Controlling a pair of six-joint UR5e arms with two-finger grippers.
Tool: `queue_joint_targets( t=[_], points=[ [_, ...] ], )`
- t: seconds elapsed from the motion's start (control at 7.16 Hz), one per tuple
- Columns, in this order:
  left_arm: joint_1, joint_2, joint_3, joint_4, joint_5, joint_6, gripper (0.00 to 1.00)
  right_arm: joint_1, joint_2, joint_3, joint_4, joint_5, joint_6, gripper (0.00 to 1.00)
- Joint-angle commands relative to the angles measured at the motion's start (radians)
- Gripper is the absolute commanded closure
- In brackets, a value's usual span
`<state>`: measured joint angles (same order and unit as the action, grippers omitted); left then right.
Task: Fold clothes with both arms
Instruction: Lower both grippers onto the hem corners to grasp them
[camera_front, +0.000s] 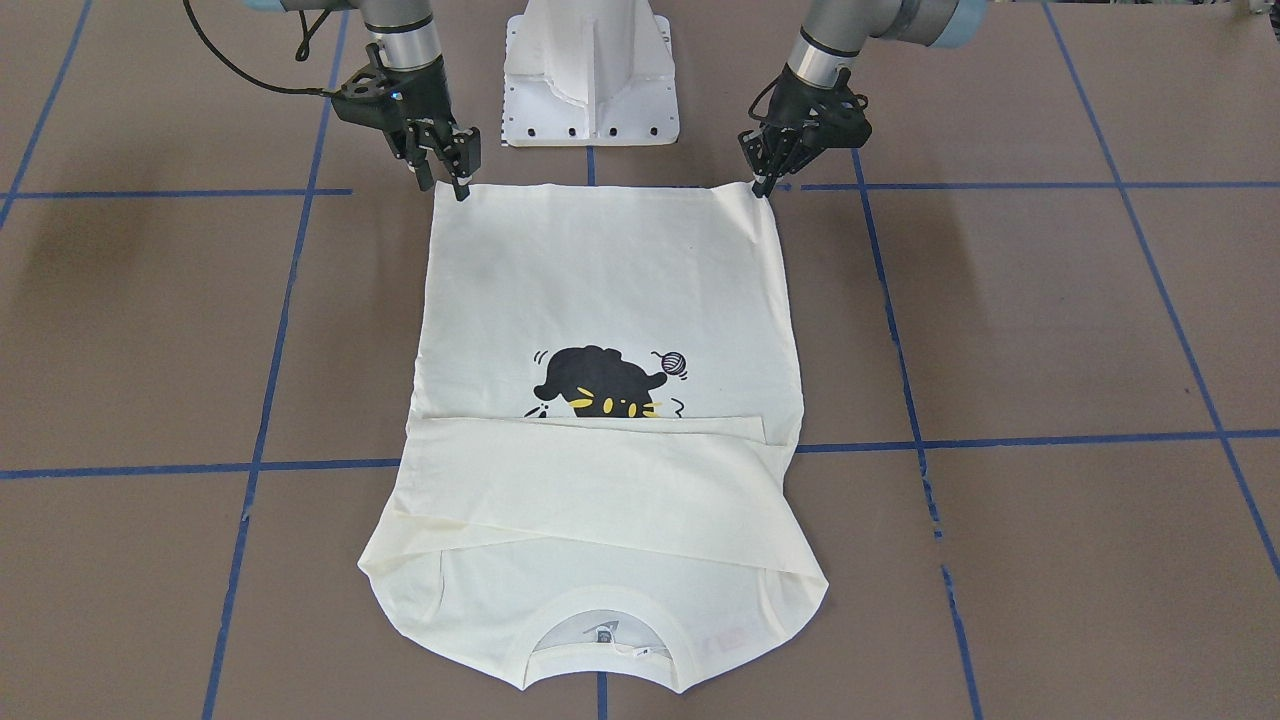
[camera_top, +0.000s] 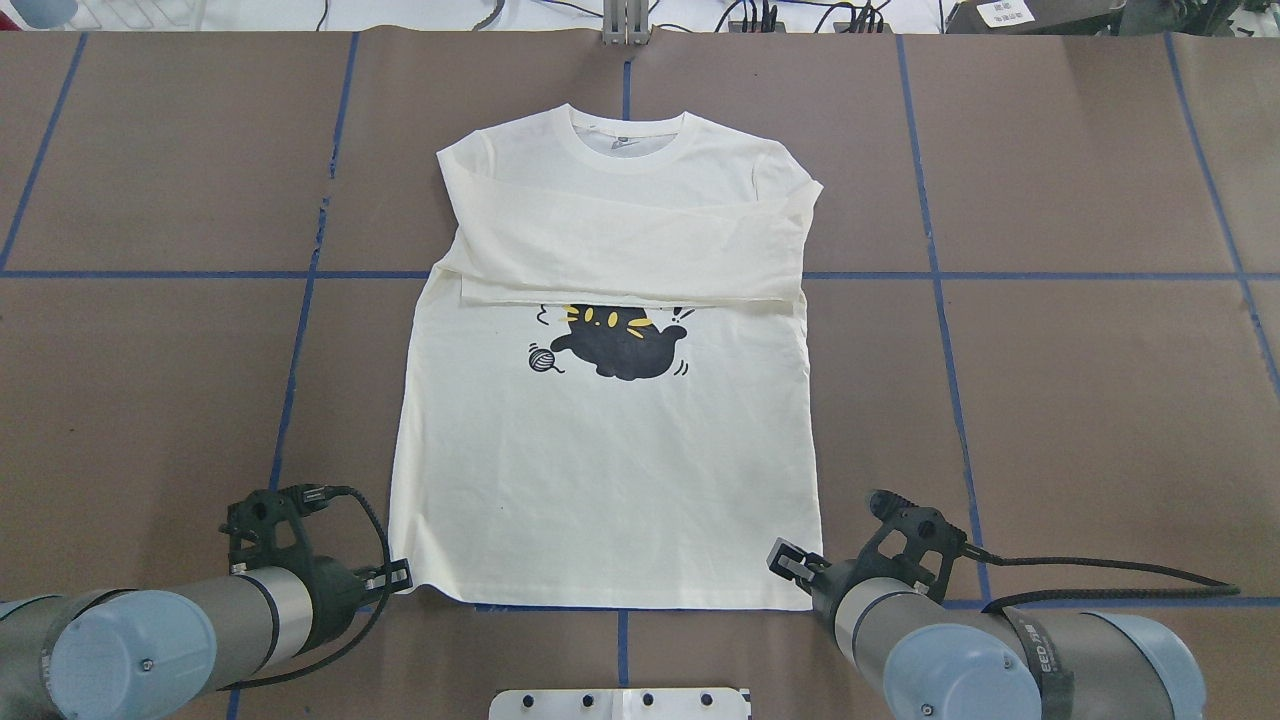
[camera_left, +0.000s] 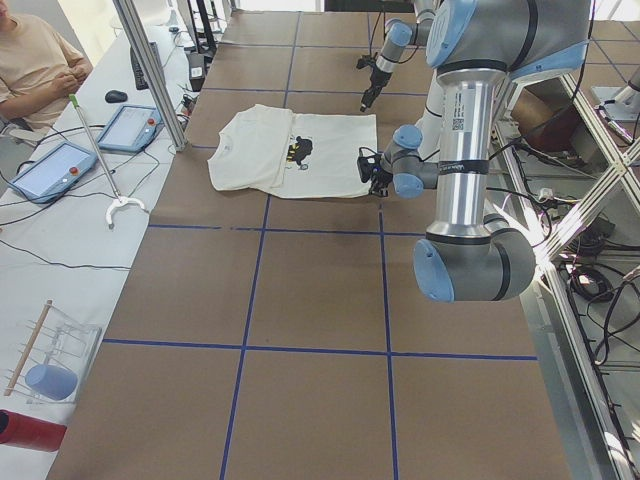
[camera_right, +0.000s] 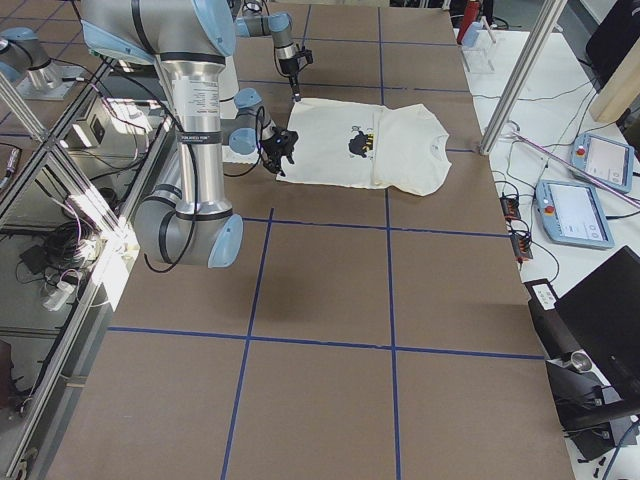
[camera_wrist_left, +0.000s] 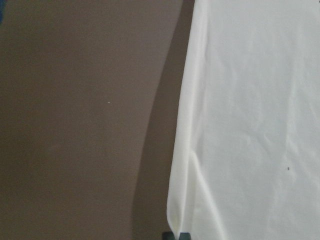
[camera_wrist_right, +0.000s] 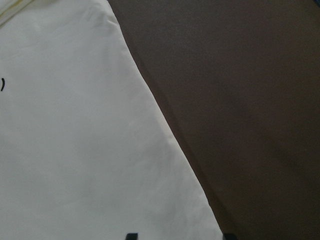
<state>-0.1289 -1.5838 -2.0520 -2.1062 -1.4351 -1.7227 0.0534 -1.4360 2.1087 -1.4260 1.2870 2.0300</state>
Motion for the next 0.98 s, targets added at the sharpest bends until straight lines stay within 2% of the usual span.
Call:
queue_joint_targets(
  t=[0.0,0.28,0.42,0.56,0.7,0.84],
  points=[
    [0.000,0.001,0.000,0.000,-0.001,0.002,1.00,-0.026,-0.015,-0.013,-0.001,-0.009,0.001,0.38],
    [0.000,0.001,0.001,0.000,-0.002,0.002,1.00,-0.040,-0.018,-0.036,-0.002,-0.012,0.004,0.42],
    [0.000,0.002,0.001,0.000,-0.002,0.002,1.00,-0.044,-0.014,-0.036,-0.002,-0.024,0.013,0.57],
    [0.000,0.002,0.001,0.000,-0.001,0.002,1.00,-0.044,0.000,-0.035,-0.002,-0.037,0.016,0.90],
    [0.000,0.001,0.001,-0.002,-0.002,0.002,1.00,-0.044,-0.001,-0.036,-0.002,-0.037,0.016,1.00],
    [0.000,0.001,0.001,-0.002,-0.002,0.002,1.00,-0.044,-0.003,-0.035,-0.002,-0.040,0.016,1.00]
  ],
)
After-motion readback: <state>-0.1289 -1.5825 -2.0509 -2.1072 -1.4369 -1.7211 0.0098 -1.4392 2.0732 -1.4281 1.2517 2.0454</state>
